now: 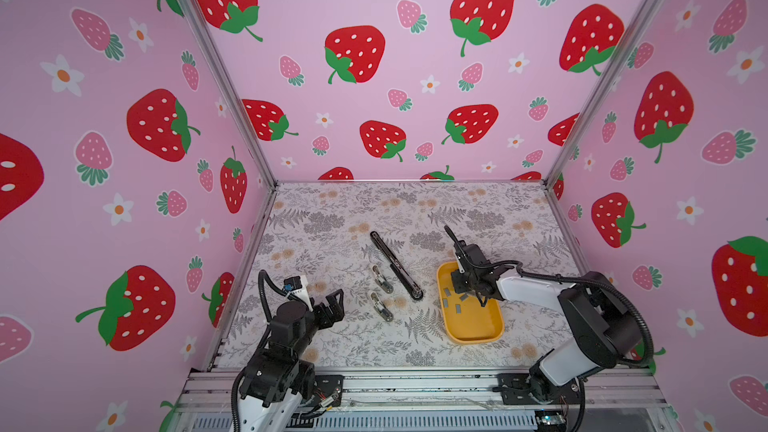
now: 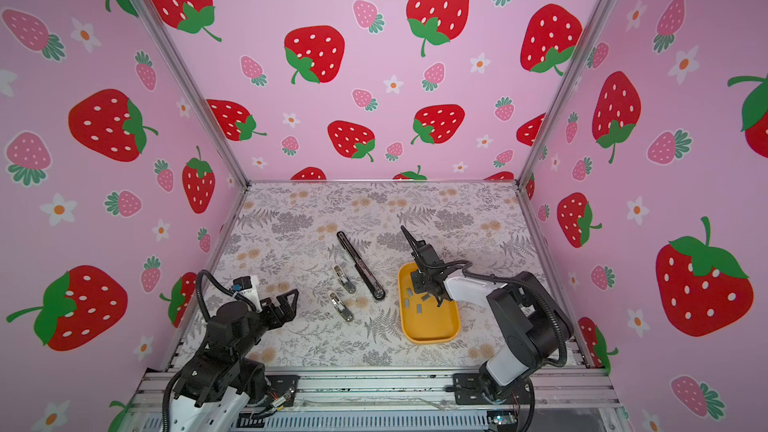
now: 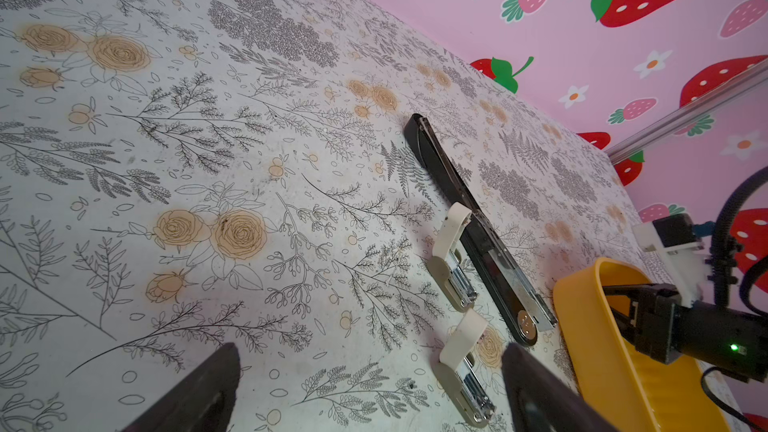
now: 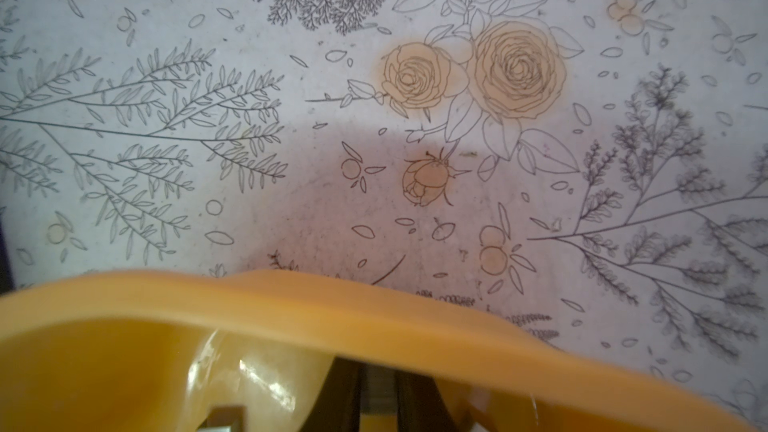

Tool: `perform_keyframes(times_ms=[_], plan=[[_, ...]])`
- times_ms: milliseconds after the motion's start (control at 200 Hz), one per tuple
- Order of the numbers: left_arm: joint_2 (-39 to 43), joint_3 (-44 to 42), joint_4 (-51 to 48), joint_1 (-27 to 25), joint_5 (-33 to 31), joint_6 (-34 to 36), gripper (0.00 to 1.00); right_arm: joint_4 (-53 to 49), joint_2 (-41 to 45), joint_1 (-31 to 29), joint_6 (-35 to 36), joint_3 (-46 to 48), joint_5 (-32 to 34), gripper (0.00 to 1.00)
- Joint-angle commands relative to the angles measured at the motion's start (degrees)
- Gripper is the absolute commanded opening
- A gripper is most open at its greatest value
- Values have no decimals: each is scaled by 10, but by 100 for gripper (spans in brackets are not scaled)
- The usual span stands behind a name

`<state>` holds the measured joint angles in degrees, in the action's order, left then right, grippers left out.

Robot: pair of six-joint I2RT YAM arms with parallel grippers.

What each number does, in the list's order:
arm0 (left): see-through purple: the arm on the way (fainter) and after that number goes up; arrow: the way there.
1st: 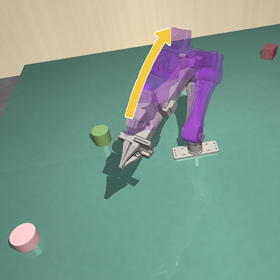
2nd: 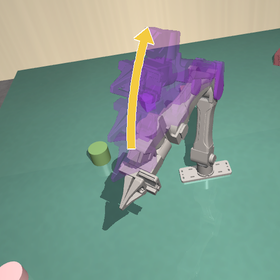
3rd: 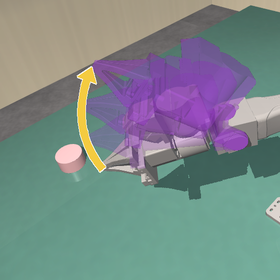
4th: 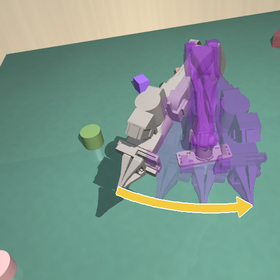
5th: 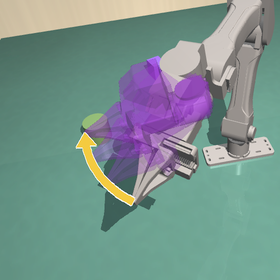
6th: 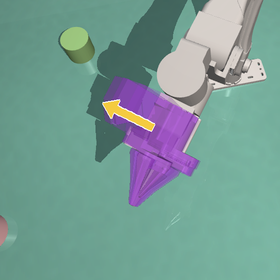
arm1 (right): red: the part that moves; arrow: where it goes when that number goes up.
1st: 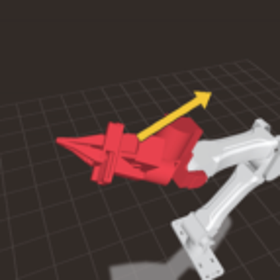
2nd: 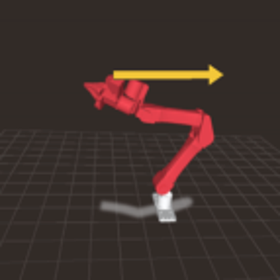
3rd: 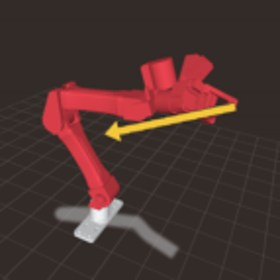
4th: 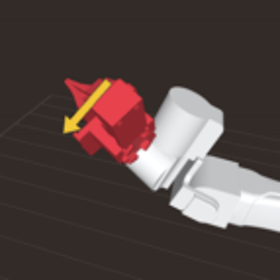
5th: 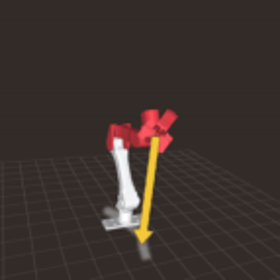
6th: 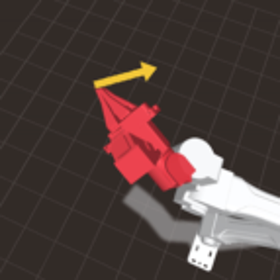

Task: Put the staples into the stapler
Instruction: 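Lift the staple strip and carry it over the nearer cream mini stapler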

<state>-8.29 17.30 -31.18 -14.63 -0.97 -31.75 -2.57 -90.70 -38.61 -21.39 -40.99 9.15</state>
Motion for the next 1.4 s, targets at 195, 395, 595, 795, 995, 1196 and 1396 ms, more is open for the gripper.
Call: perform_keyframes(times_ms=[195, 395, 595, 795, 995, 1196, 1396], plan=[[0, -7, -4, -2, -1, -3, 99, -44, 13, -1, -7, 11, -4, 12], [-13, -6, 6, -2, 8, 1, 99, -91, 125, -27, -16, 4, 0, 11], [-20, -6, 11, -2, 10, 2, 99, -120, 228, -105, -46, -18, 25, 10], [-15, -8, 11, -2, 12, 3, 99, -12, 239, -244, -34, -31, 65, 10], [-19, -7, 11, -2, 12, 3, 99, 95, 129, -288, 5, -63, 15, 11], [-23, -7, 13, -3, 10, 2, 99, 138, 19, -289, 21, -111, 11, 10], [-26, -6, 13, -3, 8, 1, 100, 145, -60, -289, 40, -163, 2, 11]])
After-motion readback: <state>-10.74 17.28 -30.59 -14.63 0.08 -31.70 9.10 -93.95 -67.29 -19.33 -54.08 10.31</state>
